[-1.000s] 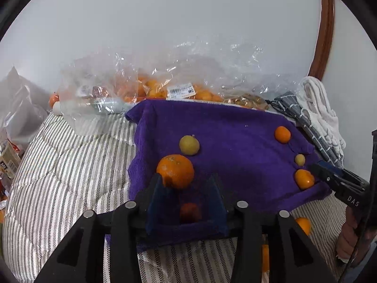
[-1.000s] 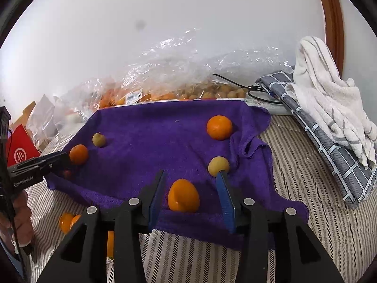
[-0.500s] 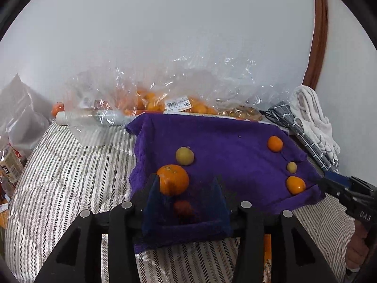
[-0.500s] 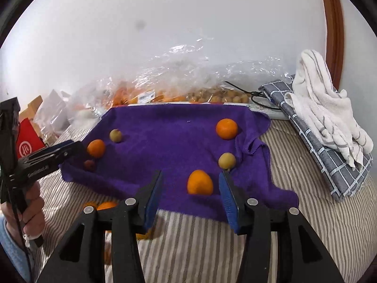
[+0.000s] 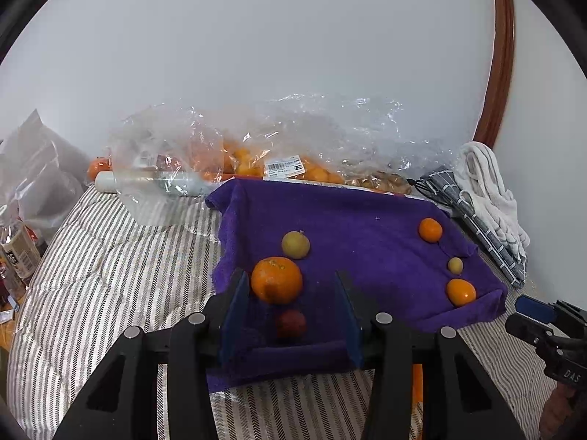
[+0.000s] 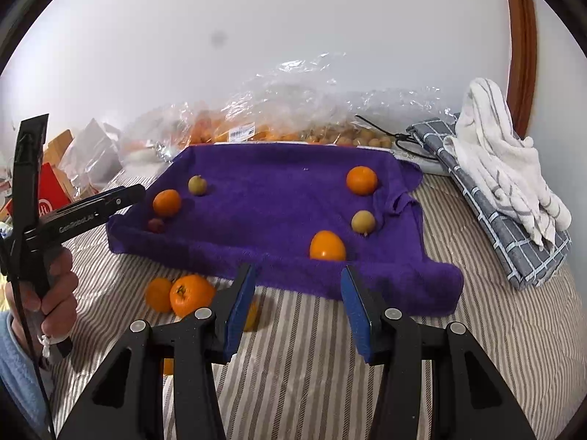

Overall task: Organize fruits
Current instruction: 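Raise both open grippers away from the towel toward the bed, then grasp a round orange with the right gripper while the left grasps another orange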

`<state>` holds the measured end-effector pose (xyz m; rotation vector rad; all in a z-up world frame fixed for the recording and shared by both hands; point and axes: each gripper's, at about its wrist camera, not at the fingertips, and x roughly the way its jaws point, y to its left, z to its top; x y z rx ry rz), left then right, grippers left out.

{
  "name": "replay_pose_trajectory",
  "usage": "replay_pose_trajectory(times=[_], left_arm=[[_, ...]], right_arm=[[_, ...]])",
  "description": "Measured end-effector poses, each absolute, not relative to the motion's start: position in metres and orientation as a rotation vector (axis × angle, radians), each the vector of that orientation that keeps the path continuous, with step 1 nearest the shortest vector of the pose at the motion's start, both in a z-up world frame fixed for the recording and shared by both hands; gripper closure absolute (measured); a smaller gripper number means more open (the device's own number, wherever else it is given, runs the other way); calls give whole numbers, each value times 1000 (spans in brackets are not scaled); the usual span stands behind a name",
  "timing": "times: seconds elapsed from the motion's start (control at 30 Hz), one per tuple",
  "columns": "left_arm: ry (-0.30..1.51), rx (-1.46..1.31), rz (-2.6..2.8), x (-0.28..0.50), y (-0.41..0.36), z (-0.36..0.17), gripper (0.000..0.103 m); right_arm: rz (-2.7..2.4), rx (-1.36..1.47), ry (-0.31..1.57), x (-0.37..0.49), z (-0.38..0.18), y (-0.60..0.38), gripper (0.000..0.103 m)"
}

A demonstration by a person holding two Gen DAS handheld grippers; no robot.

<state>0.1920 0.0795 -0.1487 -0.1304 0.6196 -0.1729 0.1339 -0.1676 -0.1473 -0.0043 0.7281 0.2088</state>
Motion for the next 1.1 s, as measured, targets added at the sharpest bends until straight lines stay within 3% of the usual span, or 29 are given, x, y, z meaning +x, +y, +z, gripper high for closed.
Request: replay_pose_trajectory(times=[1.1], left_arm=[[647, -83, -162, 150, 98, -164, 58]], right_arm=[[290, -15, 831, 130, -175, -138, 55]])
